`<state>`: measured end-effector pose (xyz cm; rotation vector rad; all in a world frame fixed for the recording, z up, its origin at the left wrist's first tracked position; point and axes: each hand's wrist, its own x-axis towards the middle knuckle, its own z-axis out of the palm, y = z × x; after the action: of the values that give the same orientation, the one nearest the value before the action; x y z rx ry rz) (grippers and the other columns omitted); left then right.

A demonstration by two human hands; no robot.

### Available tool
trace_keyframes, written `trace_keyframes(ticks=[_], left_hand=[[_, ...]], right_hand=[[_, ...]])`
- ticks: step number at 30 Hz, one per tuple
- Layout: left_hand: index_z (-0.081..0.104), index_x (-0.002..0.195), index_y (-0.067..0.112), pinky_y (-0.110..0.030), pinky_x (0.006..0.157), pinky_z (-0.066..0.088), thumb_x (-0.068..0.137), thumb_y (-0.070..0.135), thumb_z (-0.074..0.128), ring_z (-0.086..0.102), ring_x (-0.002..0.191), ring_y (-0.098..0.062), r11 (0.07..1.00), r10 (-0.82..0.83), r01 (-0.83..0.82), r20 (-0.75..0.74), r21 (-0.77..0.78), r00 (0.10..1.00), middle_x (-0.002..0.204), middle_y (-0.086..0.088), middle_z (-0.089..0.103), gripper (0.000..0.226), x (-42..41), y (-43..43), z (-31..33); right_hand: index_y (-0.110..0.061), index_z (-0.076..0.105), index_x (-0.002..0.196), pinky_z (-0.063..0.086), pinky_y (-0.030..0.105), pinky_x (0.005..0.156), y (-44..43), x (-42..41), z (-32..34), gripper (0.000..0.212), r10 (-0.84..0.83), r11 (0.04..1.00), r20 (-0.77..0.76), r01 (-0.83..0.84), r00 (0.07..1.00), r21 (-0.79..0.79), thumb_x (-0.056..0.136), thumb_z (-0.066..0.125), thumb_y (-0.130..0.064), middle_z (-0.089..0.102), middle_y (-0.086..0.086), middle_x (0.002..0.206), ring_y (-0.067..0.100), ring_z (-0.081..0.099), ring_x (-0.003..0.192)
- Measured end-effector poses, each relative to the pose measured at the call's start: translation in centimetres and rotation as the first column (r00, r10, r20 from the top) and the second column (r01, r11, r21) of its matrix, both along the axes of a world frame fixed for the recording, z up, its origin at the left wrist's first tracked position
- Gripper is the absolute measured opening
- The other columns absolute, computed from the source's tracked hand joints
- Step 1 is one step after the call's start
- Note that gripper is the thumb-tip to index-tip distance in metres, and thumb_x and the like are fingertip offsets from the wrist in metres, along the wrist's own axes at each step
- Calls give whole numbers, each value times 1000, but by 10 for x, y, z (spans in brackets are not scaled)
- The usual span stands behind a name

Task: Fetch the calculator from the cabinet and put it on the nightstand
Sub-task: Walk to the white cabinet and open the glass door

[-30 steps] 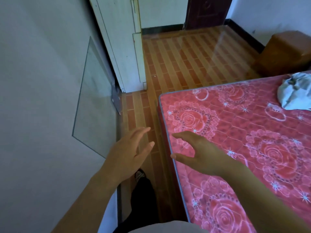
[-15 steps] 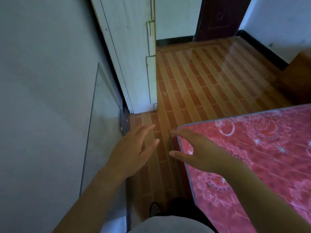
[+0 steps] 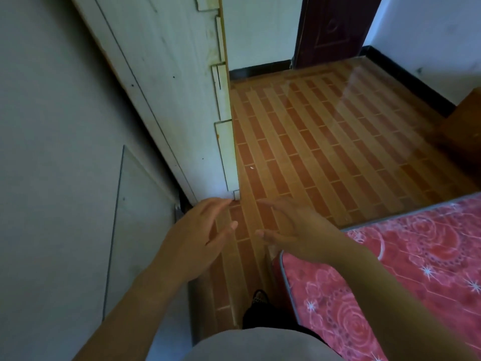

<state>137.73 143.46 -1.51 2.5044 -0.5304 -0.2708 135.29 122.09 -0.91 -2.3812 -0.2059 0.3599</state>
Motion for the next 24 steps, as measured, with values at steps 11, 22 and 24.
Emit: trace_keyframes(ticks=[11,22,24], left_hand=[[38,135,31,-36,105,38,80,62,31,38,128,-7,996,-82,79,-46,-52,996,143,11,39,63,192,-58,-5],[30,137,37,-32,108,30,86,60,30,27,132,0,921,-382,379,-19,-90,924,145,17,32,57,388,-133,12],[30,138,37,-29,108,29,89,57,34,25,132,2,903,-421,415,-29,-113,907,146,18,30,53,416,-147,12]], right_hand=[[-34,40,133,36,18,90,-57,173,-10,60,-132,991,61,132,989,-1,79,61,-50,48,-12,136,-1,44,115],[-40,32,135,28,20,96,-110,319,2,65,-370,924,93,377,924,-63,78,50,-63,36,-17,144,-4,31,120],[-42,32,134,27,20,96,-123,336,4,63,-430,899,87,435,899,-57,78,51,-62,35,-18,144,-5,29,118]])
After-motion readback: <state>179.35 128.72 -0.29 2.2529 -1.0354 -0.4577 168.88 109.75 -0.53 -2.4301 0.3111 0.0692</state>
